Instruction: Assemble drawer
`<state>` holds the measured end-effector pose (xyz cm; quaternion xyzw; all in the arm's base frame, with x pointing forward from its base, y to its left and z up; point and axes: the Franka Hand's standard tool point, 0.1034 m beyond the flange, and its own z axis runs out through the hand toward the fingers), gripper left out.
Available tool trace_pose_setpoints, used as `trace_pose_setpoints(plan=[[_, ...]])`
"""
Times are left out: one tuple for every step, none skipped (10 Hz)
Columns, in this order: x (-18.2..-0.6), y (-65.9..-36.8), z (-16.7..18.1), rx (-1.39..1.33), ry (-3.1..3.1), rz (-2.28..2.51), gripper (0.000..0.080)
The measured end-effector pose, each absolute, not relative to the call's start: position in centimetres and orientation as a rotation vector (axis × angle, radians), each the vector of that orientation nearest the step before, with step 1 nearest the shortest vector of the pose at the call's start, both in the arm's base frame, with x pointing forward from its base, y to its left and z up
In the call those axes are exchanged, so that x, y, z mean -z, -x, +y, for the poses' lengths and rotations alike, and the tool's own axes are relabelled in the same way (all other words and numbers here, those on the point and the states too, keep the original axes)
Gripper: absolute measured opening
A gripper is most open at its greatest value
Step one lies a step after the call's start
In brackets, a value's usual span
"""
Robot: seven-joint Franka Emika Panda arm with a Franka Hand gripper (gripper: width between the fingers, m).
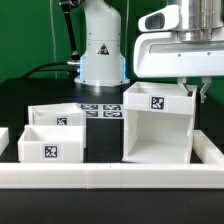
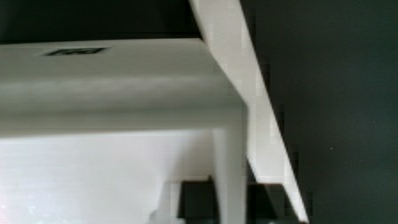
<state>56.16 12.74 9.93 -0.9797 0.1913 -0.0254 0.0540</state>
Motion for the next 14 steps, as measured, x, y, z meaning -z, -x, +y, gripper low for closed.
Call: trace_pose_setpoints(plan=[[-9.8,-56.5,12.1,0.064,2.921,0.771,0.0038],[-9.8,-57.4,11.5,0.082,2.874,0.909,0.0038],[-9.8,-57.9,11.3,0.080,2.821,1.057,0.0038],[-9.8,-58.3,10.7,0.072,2.767,1.196,0.0039],[-9.9,-58.6,10.1,0.056,2.736,1.258,0.0039],[-10.0,-58.8,10.2,0.054,2.682,1.354,0.0039],[-10.0,-58.7,10.5,0.041,2.631,1.431,0.0039],[-10.1,-58.7,10.6,0.033,2.594,1.486,0.0039],[-10.1,-58.7,10.8,0.021,2.544,1.558,0.0039],[-10.1,-58.7,10.8,0.010,2.514,1.595,0.0039],[-9.9,-58.5,10.3,-0.054,2.385,1.751,0.0039],[-9.7,-58.4,10.0,-0.081,2.286,1.873,0.0039],[-9.7,-58.8,10.2,-0.087,2.245,1.914,0.0039],[-9.7,-59.3,10.4,-0.101,2.198,1.960,0.0039]])
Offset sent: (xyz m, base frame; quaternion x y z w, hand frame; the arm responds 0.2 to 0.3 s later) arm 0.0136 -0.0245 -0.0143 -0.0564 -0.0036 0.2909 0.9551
